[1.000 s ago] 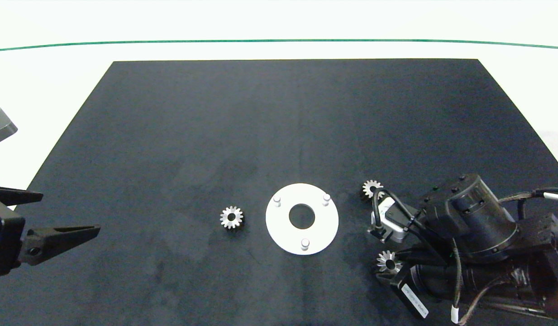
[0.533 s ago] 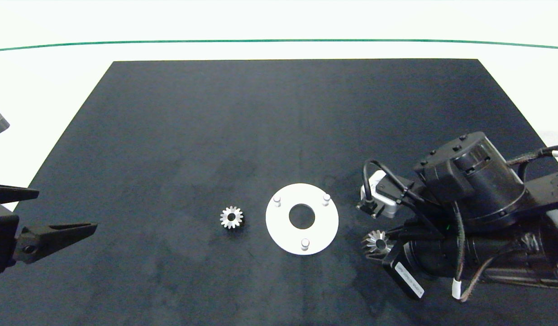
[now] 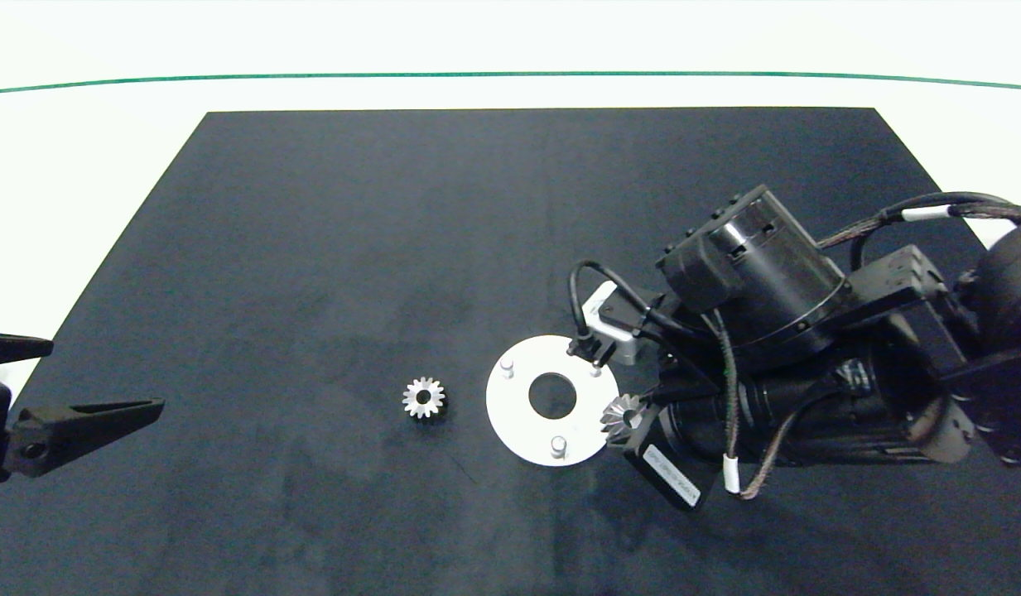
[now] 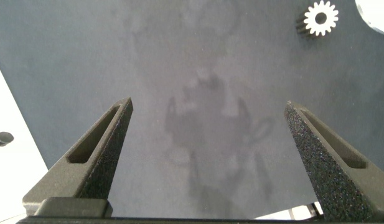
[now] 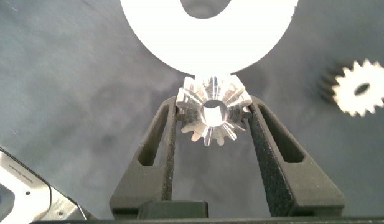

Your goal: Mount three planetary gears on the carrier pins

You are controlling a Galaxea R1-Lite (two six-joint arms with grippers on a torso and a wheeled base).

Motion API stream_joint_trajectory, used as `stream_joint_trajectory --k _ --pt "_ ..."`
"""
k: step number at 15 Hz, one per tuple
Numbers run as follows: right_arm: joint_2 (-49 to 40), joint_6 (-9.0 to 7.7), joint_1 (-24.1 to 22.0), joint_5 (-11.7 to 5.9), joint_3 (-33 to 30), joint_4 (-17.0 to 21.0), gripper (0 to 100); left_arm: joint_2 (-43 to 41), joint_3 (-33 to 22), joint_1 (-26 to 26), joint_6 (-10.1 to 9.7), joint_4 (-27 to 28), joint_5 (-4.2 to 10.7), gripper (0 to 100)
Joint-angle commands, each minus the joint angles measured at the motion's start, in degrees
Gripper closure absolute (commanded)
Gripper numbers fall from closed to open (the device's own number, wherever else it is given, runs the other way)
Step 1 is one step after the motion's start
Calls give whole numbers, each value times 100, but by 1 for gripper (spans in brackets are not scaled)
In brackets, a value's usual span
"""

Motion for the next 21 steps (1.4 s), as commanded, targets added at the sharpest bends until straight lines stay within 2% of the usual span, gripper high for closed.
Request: stream_joint_trajectory --k 1,6,9,21 --pt "485 -42 208 -181 -248 27 93 -26 -15 38 7 13 -2 0" --pt "660 -69 427 -199 -565 115 93 -26 -32 170 50 13 -2 0" --pt "819 -69 489 -348 -679 159 93 -34 -41 170 50 13 -2 0" --pt "1109 -86 542 -348 -908 159 93 -61 -41 258 94 13 -2 0"
